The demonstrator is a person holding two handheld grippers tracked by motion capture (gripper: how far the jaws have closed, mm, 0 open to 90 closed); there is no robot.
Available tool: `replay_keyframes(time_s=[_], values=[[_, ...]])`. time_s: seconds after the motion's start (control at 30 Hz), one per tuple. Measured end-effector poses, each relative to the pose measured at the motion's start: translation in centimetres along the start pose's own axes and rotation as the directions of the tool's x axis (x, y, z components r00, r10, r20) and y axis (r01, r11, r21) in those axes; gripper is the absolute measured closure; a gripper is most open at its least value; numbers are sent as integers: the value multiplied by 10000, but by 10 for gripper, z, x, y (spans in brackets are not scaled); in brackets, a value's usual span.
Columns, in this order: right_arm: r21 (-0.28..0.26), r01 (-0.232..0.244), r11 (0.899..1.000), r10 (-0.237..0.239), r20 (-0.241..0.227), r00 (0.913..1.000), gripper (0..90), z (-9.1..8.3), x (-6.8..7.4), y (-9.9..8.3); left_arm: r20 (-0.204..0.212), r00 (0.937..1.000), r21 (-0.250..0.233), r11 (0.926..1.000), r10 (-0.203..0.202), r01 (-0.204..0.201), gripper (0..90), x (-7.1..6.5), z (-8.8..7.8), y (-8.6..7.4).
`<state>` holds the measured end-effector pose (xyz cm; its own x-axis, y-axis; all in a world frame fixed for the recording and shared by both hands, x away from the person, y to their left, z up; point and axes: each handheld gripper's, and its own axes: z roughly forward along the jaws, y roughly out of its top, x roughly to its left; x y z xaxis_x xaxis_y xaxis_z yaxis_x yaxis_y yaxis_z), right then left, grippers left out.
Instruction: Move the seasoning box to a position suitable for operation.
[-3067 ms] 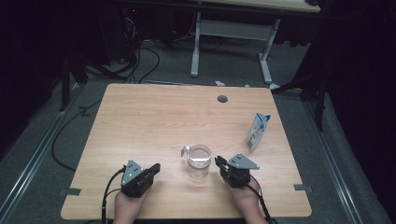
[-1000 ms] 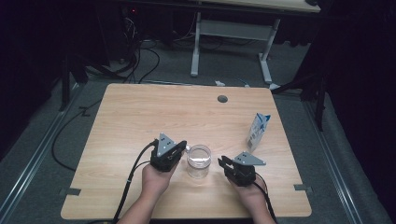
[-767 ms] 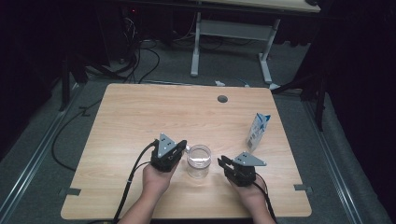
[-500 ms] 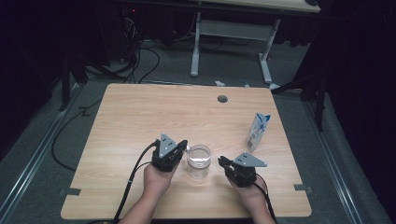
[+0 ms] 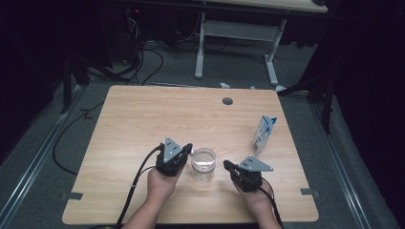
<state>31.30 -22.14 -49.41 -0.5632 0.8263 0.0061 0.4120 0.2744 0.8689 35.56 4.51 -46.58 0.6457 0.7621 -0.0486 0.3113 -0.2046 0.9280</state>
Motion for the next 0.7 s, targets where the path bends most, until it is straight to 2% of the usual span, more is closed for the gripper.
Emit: replay_keyframes(time_s=[0.7], values=[[-341,352,9988,-358,-183,9992,900,-5,11,7,15,10000,-90,9999,-87,87,900,1,1,-1]])
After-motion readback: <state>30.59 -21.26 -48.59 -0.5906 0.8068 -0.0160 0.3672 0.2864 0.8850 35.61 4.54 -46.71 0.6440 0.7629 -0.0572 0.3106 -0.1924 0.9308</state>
